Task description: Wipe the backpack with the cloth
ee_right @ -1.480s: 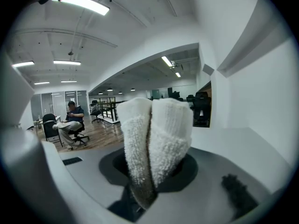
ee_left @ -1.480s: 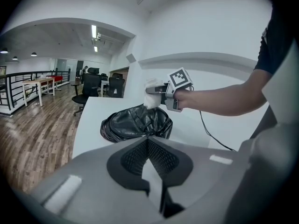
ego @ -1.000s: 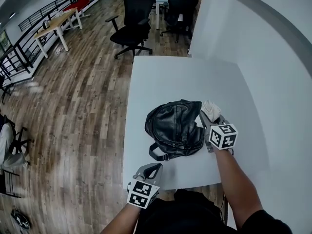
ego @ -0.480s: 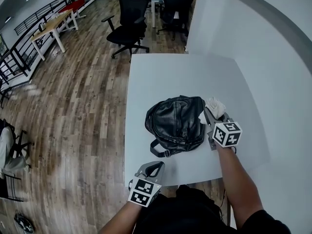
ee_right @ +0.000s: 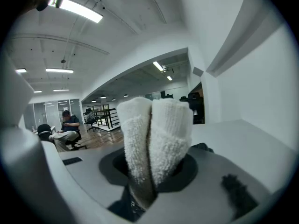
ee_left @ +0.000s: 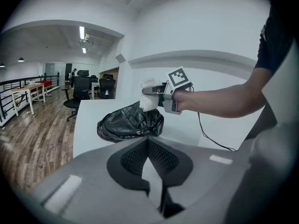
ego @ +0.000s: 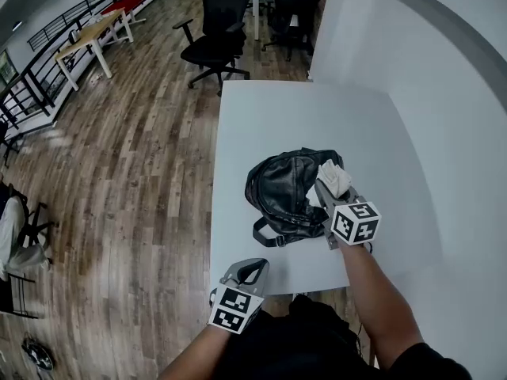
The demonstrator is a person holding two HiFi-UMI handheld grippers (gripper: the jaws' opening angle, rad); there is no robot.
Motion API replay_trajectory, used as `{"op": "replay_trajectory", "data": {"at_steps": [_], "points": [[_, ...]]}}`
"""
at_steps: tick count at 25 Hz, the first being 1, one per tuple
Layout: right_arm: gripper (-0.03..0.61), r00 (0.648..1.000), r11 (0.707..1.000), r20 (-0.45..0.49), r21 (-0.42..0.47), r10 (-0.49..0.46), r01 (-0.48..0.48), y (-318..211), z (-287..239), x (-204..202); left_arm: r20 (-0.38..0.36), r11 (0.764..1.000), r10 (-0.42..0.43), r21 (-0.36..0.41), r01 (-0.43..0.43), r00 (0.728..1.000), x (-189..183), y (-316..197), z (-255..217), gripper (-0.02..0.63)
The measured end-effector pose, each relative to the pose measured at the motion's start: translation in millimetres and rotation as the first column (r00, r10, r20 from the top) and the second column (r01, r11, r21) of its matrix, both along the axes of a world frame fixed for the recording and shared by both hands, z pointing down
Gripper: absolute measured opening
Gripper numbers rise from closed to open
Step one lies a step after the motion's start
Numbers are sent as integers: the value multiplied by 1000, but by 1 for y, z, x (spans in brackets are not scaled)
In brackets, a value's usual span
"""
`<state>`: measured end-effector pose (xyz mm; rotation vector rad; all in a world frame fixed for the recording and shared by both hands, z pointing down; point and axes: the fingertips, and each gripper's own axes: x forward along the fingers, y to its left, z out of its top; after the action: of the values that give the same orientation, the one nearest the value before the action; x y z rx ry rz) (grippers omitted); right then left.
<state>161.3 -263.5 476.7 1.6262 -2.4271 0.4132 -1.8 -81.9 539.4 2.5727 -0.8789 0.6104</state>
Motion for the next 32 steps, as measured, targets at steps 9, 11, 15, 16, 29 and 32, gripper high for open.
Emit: {"op": "replay_trajectory", "data": {"at_steps": [9, 11, 15, 16, 29, 32], "points": [[101, 989, 987, 32, -77, -142, 145, 5, 40, -94, 2, 992, -123, -16, 123, 992, -47, 12, 3, 6], [101, 986, 981, 31, -91, -167, 169, 5, 48, -109, 7, 989, -147, -21, 147, 989, -58, 15, 5, 6], [101, 979, 973, 35, -115, -199, 201, 2, 61, -129, 14, 981, -190, -27, 191, 982, -74, 19, 8, 6], [101, 978, 971, 38, -120, -205, 208, 0, 64, -133, 15, 979, -199, -27, 200, 980, -77, 20, 8, 6], [101, 968, 954, 44, -165, -246, 250, -6, 84, -148, 25, 964, -262, -30, 262, 965, -91, 24, 12, 6], [101, 969, 954, 46, -170, -243, 247, -5, 85, -142, 23, 967, -254, -29, 254, 967, -87, 22, 12, 6]]}}
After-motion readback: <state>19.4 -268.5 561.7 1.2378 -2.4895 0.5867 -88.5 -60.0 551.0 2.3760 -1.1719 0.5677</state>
